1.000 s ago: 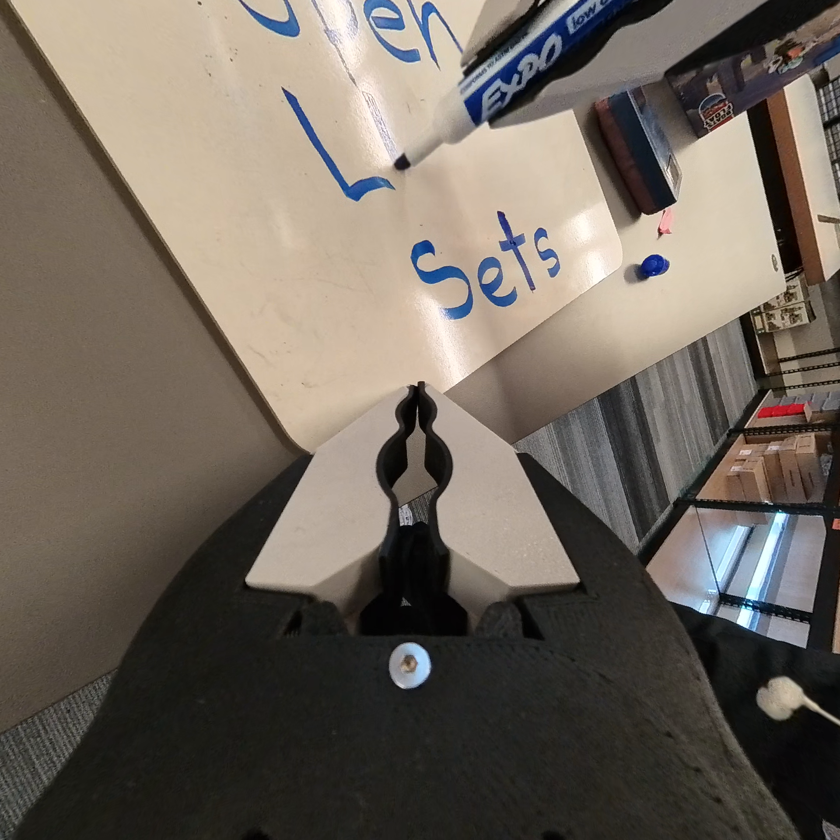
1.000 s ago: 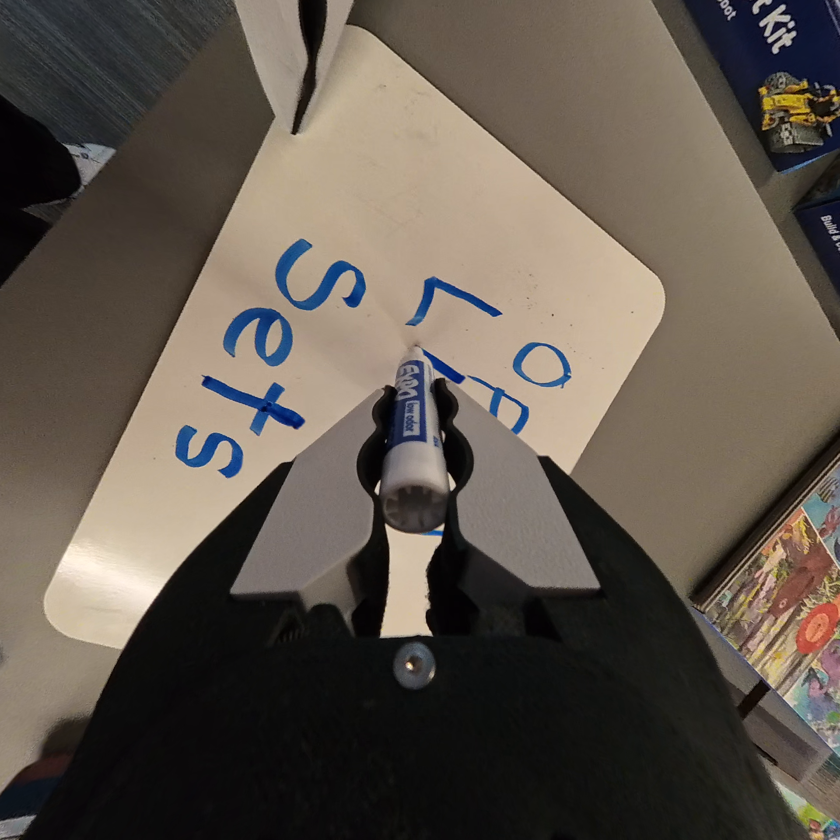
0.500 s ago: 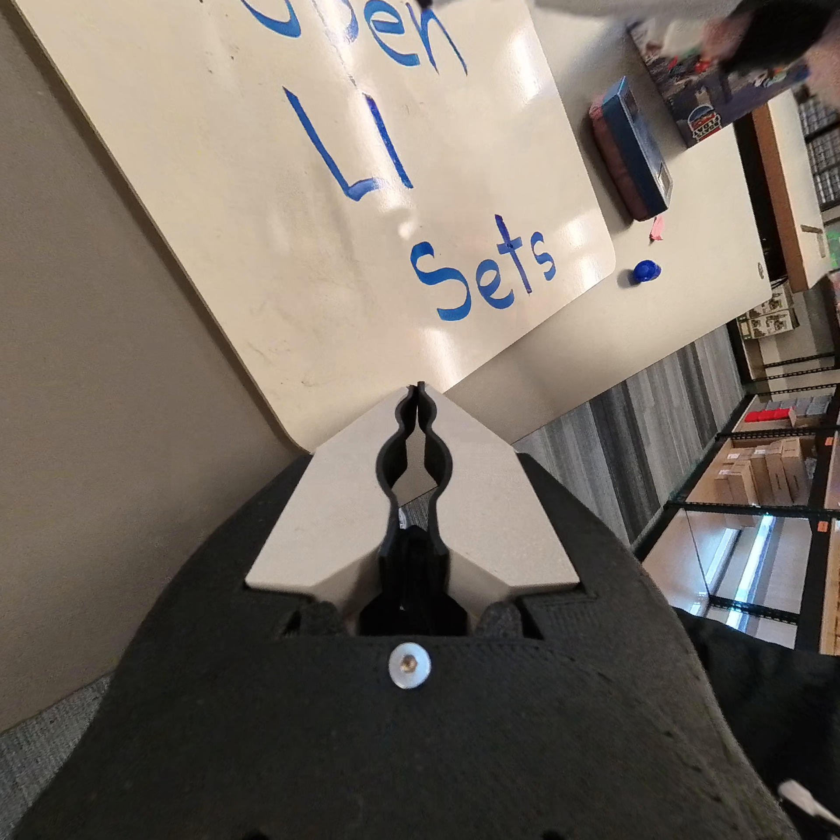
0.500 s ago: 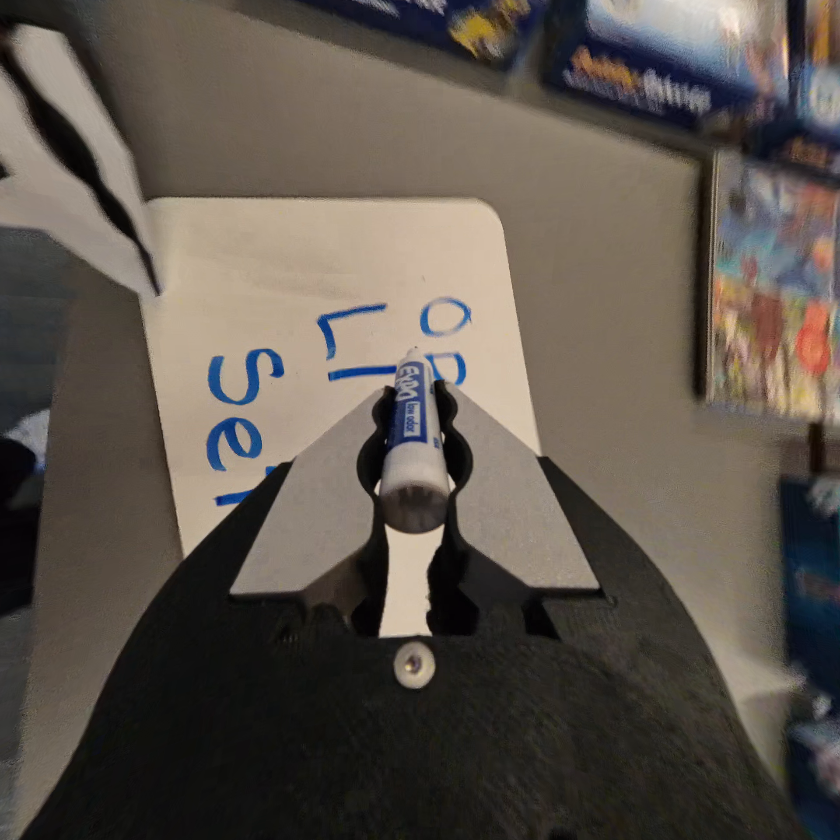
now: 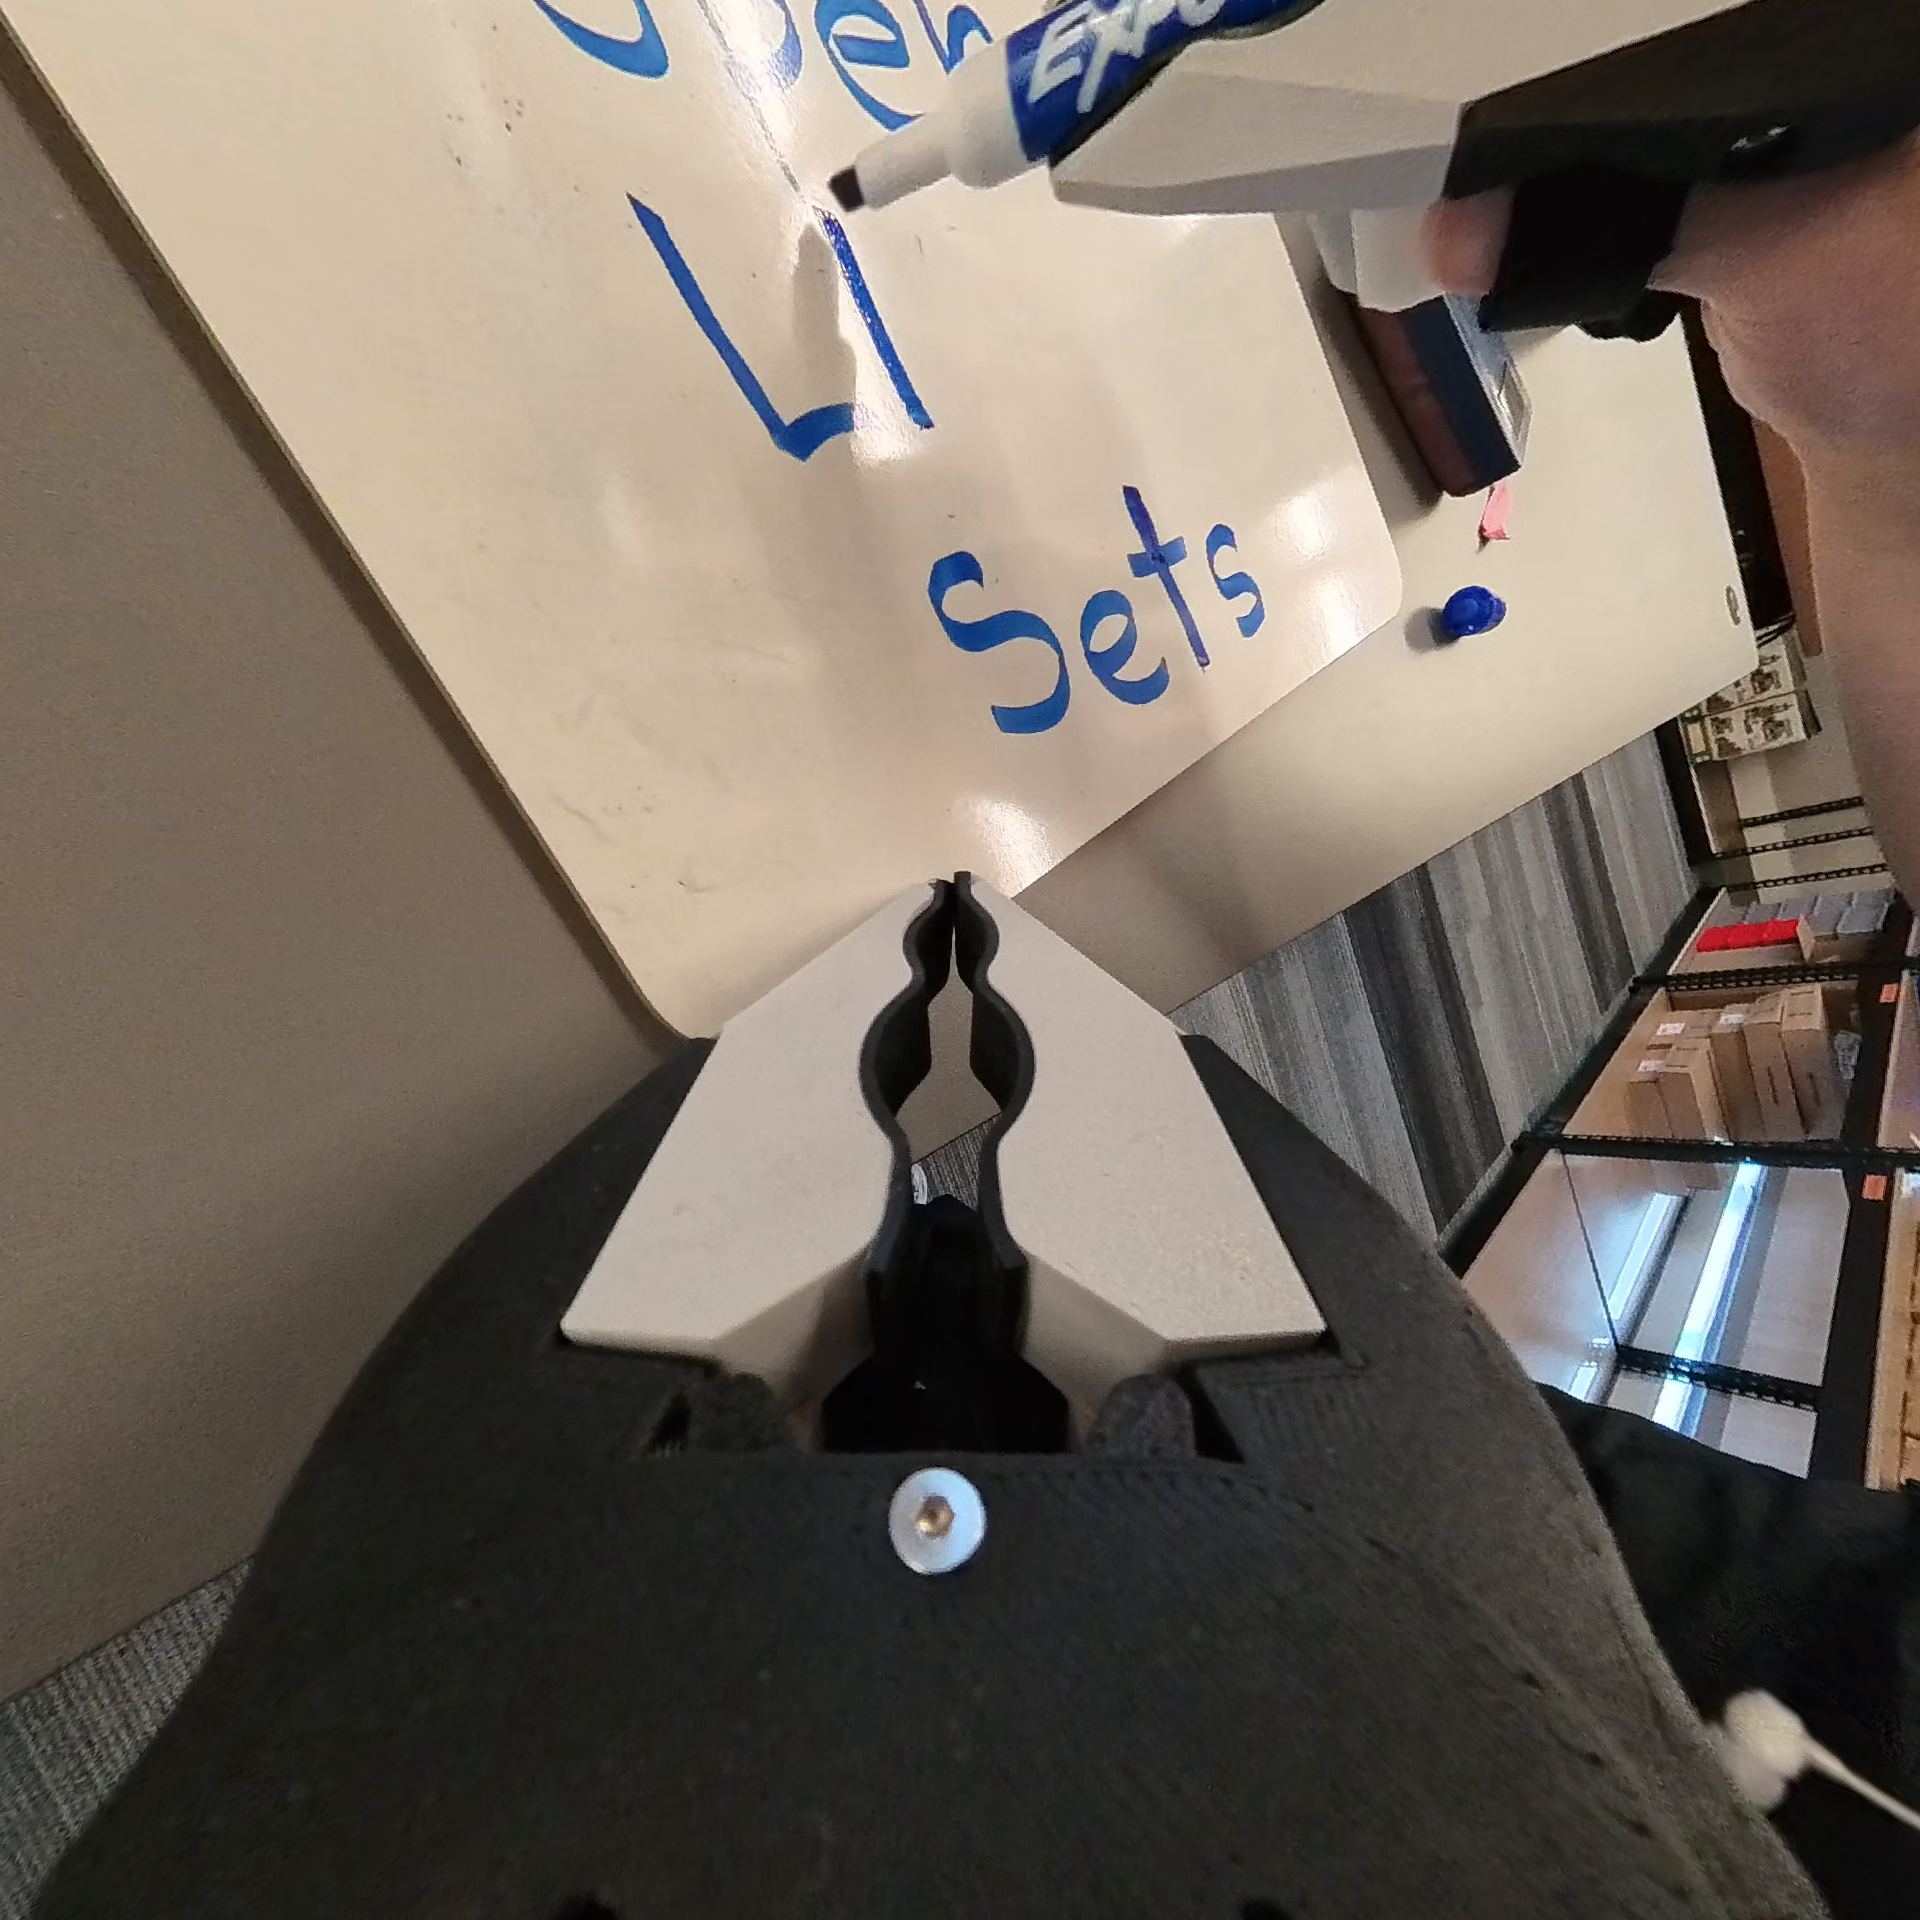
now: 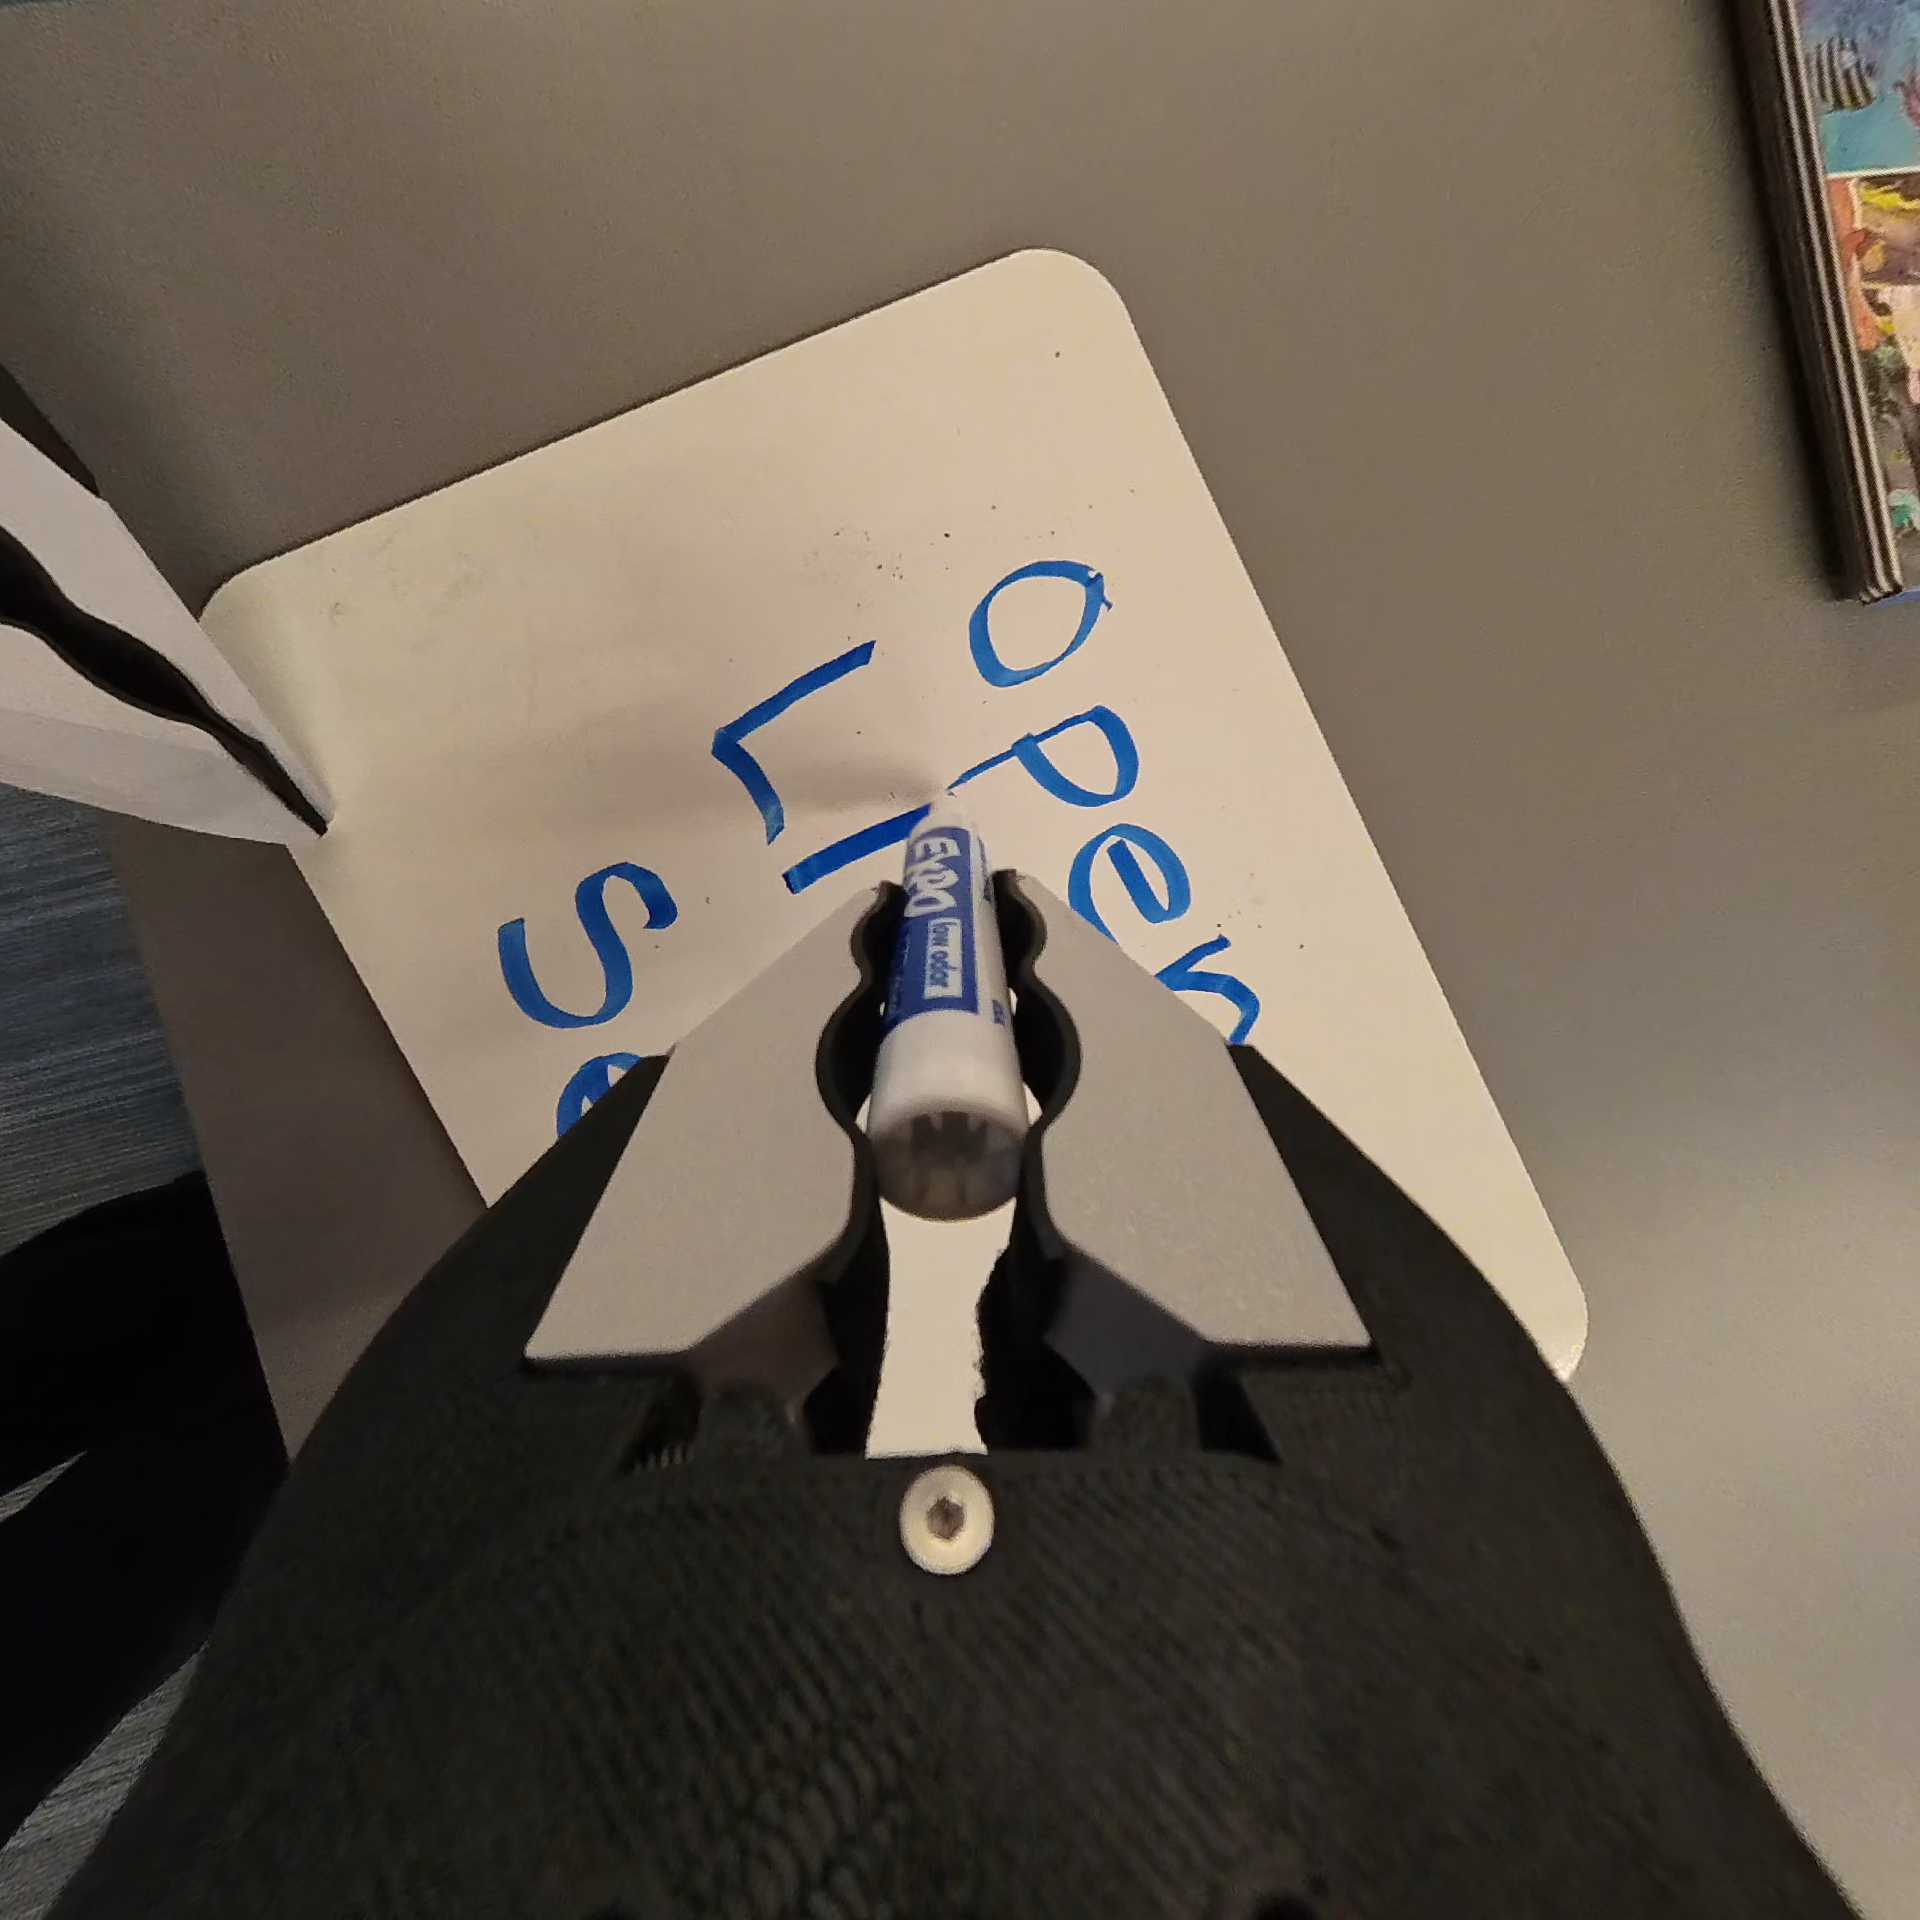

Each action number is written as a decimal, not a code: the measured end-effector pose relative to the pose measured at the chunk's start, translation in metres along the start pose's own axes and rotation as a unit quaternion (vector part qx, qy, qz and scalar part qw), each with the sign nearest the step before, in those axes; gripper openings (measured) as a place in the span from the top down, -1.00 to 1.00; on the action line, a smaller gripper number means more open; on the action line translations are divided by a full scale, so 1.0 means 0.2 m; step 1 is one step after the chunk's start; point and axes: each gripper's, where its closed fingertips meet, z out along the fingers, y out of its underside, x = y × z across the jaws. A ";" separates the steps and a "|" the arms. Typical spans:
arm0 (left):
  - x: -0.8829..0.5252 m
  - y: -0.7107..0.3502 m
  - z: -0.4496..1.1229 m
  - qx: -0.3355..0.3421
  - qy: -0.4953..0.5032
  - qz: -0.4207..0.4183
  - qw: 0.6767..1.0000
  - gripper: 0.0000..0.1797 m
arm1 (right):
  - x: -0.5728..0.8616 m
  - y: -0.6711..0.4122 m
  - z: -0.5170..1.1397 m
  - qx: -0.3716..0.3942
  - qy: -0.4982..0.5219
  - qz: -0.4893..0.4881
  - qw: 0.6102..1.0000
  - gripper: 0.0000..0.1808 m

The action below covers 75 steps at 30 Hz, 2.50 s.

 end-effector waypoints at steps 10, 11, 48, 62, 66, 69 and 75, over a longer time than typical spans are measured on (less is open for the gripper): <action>0.00 0.00 0.00 0.002 0.001 -0.002 1.000 1.00 | 0.02 0.03 0.01 -0.017 0.009 -0.016 1.000 0.81; 0.00 0.00 0.00 0.002 0.001 -0.003 1.000 1.00 | 0.02 0.03 0.01 -0.021 0.010 -0.016 1.000 0.81; 0.01 0.00 0.00 0.005 0.005 -0.007 1.000 1.00 | 0.02 0.00 0.02 -0.023 -0.008 0.085 0.996 0.82; 0.01 0.00 0.00 0.002 0.006 -0.007 1.000 1.00 | 0.02 0.02 0.01 -0.045 -0.001 0.097 0.994 0.81; 0.01 0.00 0.00 0.001 0.006 -0.007 1.000 1.00 | 0.04 0.05 0.00 -0.050 0.004 0.102 0.994 0.81; 0.01 0.00 0.00 0.002 0.007 -0.008 1.000 1.00 | 0.05 0.07 -0.01 -0.052 0.006 0.104 0.993 0.81; 0.02 0.00 0.00 0.003 0.008 -0.009 1.000 1.00 | 0.05 0.08 -0.02 -0.051 0.011 0.099 0.994 0.81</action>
